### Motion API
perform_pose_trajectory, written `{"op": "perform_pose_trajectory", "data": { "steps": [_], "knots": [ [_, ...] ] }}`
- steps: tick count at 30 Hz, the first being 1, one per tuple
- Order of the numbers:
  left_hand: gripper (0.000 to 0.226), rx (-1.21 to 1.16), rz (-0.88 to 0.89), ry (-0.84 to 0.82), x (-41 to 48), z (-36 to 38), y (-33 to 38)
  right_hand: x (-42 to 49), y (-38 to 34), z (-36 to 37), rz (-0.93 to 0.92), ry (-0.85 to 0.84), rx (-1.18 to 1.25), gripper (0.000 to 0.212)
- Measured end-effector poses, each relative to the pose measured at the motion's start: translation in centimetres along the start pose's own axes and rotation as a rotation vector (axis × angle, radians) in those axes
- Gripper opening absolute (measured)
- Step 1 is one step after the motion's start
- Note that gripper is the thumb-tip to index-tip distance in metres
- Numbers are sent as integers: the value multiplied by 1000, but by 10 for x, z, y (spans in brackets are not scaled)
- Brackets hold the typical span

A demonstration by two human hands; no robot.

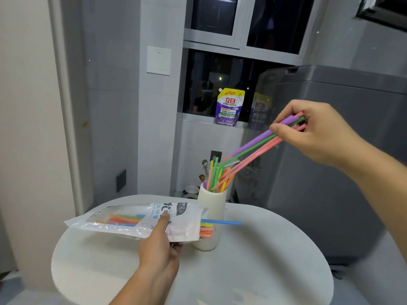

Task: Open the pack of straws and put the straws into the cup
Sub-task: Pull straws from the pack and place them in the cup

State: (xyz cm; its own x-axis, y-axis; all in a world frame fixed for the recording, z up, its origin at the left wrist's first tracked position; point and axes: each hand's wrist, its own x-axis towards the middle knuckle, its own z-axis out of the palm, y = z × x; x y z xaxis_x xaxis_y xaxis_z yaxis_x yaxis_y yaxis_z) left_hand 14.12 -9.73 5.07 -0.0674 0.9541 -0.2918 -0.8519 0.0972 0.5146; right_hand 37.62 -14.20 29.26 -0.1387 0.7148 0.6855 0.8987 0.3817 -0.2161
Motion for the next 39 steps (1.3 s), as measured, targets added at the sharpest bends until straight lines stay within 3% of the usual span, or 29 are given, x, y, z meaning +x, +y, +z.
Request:
{"op": "perform_pose_trajectory", "data": {
  "steps": [9, 23, 31, 39],
  "knots": [
    [45, -9, -10, 83, -3, 2, 4, -3, -7, 4, -65, 13, -22, 11],
    [39, -37, -20, 79, 3, 1, 3, -7, -5, -3, -93, 34, 10, 9],
    [46, -24, -2, -33, 5, -2, 1, 2, 5, -22, -117, 109, 68, 9],
    [48, -11, -14, -81, 11, -7, -1, 7, 12, -11, -89, 15, 41, 10]
  ]
}}
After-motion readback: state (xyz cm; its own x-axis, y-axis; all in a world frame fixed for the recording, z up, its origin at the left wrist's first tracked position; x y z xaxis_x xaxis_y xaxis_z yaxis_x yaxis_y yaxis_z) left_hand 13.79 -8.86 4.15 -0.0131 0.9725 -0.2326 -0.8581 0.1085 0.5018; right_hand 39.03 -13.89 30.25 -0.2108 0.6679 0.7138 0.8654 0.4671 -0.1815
